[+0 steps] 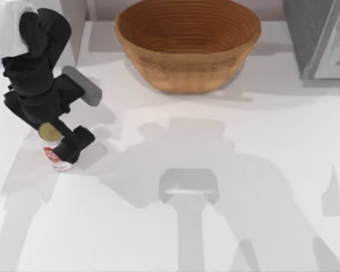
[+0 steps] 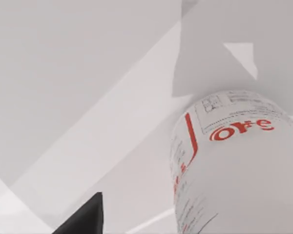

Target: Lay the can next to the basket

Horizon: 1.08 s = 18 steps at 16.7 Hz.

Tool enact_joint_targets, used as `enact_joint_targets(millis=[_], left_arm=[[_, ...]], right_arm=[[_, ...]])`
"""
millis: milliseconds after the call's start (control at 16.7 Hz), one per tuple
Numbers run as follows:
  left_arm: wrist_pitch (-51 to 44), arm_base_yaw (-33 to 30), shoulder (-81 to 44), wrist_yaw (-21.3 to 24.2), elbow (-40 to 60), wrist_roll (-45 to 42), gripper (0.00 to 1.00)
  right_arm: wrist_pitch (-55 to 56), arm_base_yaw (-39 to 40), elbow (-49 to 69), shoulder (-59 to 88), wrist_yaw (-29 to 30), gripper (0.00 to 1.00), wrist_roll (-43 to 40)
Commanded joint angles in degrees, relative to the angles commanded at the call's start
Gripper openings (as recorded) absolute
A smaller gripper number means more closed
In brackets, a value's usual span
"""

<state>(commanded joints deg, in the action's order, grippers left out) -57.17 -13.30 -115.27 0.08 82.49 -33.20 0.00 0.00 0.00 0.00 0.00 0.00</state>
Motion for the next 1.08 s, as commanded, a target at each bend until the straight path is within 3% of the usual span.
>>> enact_joint_targets(millis=[120,900,1080], left_arm=[[0.0,0.0,0.0,0.0,0.0,0.0,1.0],[0.0,0.0,0.0,0.0,0.0,0.0,0.02],[0.0,0.0,0.0,0.0,0.0,0.0,0.0]], right_arm=[[0.0,0.0,0.0,0.0,0.0,1.0,0.0],[0.0,0.0,0.0,0.0,0.0,1.0,0.0],[0.0,0.0,0.0,0.0,0.0,1.0,0.0]])
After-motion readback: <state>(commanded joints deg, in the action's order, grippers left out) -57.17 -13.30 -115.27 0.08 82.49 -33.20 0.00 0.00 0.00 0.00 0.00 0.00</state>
